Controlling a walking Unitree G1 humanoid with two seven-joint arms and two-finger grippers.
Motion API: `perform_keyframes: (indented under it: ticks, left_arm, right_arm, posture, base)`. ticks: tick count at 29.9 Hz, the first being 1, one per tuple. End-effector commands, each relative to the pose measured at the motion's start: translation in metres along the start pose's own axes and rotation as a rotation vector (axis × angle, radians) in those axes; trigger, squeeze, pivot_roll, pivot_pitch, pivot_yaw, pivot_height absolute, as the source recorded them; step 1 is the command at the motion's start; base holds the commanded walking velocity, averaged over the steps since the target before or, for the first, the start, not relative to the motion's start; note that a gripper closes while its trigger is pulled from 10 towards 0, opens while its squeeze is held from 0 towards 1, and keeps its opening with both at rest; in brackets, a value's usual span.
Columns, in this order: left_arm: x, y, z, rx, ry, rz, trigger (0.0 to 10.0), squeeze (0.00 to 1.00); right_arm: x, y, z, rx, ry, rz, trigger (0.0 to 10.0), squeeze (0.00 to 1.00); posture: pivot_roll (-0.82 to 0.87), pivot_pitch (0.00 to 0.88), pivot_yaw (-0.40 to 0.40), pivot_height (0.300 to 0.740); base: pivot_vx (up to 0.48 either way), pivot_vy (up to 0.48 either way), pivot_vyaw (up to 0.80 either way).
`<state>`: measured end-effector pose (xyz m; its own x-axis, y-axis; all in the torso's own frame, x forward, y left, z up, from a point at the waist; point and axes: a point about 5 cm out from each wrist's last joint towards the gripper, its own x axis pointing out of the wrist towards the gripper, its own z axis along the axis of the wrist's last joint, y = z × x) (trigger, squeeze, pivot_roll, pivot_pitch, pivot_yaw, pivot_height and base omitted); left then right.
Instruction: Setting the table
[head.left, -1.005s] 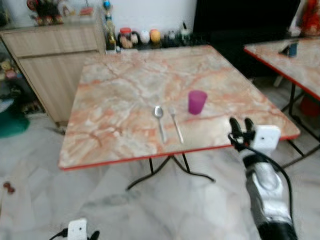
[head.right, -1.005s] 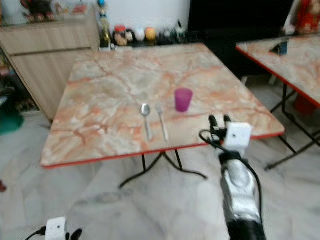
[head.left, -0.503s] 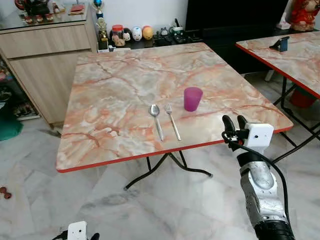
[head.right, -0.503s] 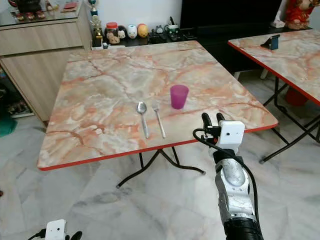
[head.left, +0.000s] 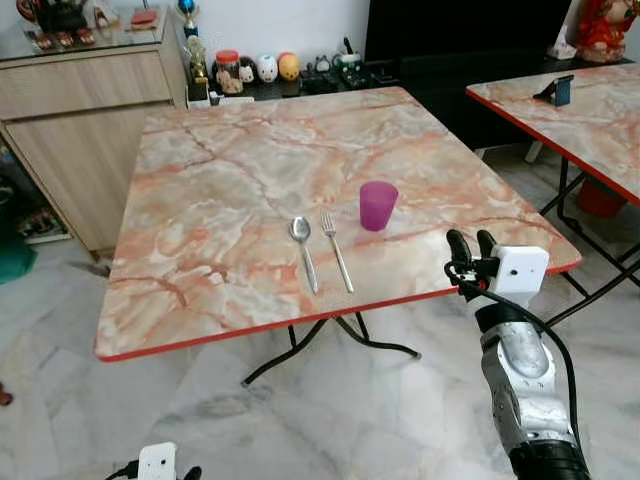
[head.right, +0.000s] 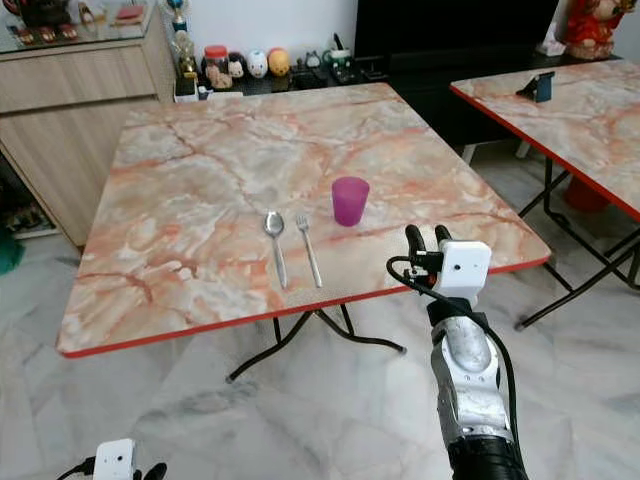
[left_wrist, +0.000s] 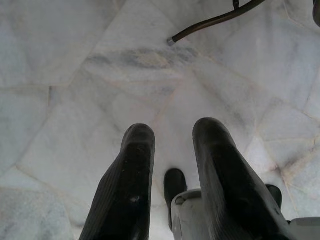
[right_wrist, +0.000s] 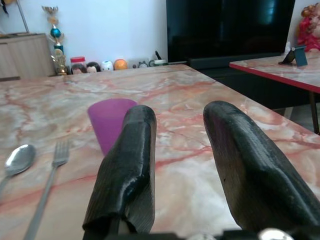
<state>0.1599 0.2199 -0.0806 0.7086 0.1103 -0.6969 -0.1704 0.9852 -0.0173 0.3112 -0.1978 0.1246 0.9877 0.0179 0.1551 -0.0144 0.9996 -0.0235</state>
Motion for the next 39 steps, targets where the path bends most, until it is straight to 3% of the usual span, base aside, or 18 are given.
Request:
perform_keyframes:
  ticks: [1, 24, 39]
  left_arm:
    - [-0.001, 0.002, -0.001, 0.002, 0.002, 0.005, 10.0, 0.0]
    - [0.001, -0.002, 0.002, 0.01, -0.007, -0.002, 10.0, 0.0]
    - [0.0, -0.001, -0.001, 0.012, 0.0, 0.012, 10.0, 0.0]
  right_arm:
    - [0.003, 0.001, 0.006, -0.011, -0.023, 0.004, 10.0, 0.0]
    - [0.003, 0.004, 0.005, -0.005, -0.013, 0.028, 10.0, 0.0]
    - [0.013, -0.005, 0.015, 0.026, -0.013, -0.018, 10.0, 0.0]
  posture:
    - [-0.08, 0.0, 0.021, 0.74]
    - [-0.08, 0.0, 0.014, 0.74]
    - [-0.08, 0.0, 0.009, 0.74]
  base:
    - [0.27, 0.0, 0.54]
    - [0.269, 0.0, 0.14]
    - [0.0, 0.0, 0.0]
